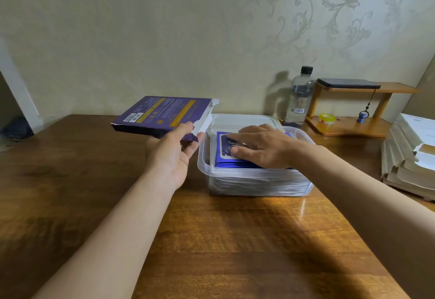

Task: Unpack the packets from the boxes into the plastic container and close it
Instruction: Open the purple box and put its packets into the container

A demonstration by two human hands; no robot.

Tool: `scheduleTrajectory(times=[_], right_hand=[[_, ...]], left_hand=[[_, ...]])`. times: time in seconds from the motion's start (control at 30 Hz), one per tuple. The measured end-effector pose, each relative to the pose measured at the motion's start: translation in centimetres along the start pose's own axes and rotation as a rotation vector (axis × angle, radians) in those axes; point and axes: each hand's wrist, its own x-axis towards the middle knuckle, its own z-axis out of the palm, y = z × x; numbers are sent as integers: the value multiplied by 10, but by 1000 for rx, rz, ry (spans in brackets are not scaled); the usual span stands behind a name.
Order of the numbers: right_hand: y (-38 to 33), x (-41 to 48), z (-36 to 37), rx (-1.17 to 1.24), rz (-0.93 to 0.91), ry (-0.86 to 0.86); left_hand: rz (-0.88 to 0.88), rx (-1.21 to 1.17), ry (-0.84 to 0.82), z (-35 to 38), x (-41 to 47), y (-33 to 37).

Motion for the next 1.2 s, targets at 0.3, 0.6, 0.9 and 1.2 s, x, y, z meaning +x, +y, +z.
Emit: scheduleTrajectory(times=[0.3, 0.6, 0.9, 1.2], right_hand=[[1, 5, 5, -62, 33, -106], [1, 6, 5, -75, 37, -120], [11, -11, -15, 97, 6, 27], [27, -10, 1, -27, 43, -113]], left_hand=[[-5, 3, -2, -2, 2, -2], [-44, -11, -10, 0, -1, 1], [-32, -31, -19, 0, -2, 5], [-41, -29, -17, 0, -1, 4]])
